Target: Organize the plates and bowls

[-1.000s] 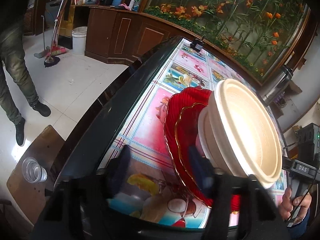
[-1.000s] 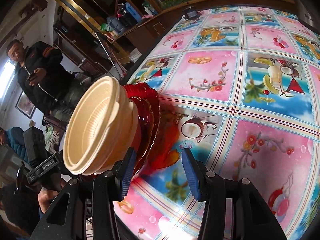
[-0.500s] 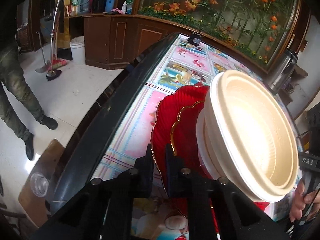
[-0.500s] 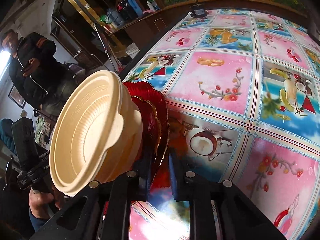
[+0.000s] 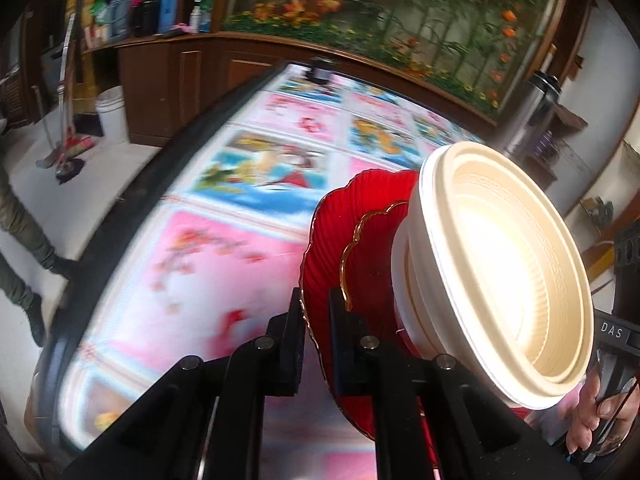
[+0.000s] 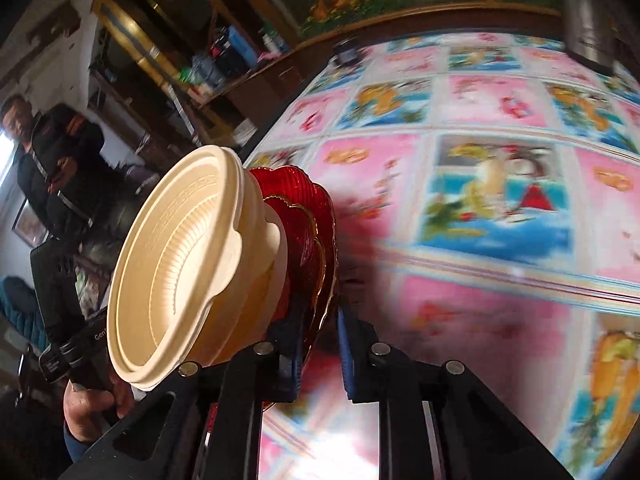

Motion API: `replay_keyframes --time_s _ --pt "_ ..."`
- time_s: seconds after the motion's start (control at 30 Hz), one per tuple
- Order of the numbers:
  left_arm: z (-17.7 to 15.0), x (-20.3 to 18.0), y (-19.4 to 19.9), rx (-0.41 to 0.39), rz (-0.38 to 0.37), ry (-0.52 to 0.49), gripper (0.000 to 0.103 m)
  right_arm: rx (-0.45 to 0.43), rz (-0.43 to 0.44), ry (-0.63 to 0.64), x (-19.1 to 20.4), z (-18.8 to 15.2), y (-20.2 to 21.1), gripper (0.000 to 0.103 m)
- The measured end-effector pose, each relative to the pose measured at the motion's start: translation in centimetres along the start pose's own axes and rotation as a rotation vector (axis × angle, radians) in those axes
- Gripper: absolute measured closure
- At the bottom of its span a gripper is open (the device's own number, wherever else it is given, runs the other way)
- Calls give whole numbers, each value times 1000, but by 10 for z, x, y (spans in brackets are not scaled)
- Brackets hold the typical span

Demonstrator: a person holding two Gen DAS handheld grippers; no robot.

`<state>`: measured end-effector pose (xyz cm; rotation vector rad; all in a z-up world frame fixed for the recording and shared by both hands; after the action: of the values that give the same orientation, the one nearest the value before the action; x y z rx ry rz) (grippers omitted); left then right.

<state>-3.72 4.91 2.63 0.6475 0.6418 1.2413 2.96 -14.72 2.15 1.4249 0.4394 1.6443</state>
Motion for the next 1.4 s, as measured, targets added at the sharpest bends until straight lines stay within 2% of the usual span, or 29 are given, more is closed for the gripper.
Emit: replay_keyframes --time_s 0.23,0.47,0.73,1.1,1.13,1.2,1.27,1.33,1.4 --pt "30 -67 -47 35 -73 -55 91 -112 -64 -99 -63 20 41 86" --pt "44 -108 -77 40 -81 -90 91 -180 -109 -164 -107 31 63 86" --pt "47 -118 -82 -29 -27 -106 90 -227 -105 -171 -123 36 64 86" --pt "47 -110 -81 -100 -62 -49 90 -235 -90 -142 -124 36 63 83" --pt "47 -110 -80 -106 -63 -47 88 -236 -91 -141 -124 36 63 83" --pt "47 -110 -76 -125 -75 -48 77 -237 -91 -142 -124 35 64 83" --pt "48 -110 -73 -142 -73 -49 58 -239 -98 -136 -123 35 64 83" --pt "48 -111 -70 -153 -73 -51 49 -253 -108 -129 -123 36 67 83" --pt "47 -112 -68 -154 -79 -56 47 -274 -117 -122 -121 35 71 83"
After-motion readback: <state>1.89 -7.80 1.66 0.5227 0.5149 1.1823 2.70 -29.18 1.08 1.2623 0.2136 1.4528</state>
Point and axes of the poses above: each gripper's, at about its wrist camera, not at the fingertips, and y roughly against the way its jaws point, x to its left, z to its top, the point moved 2 cm from there along -y, roughly the way its jaws point, and after that the axes turned 15 degrees about -y, right-handed, at the moved point
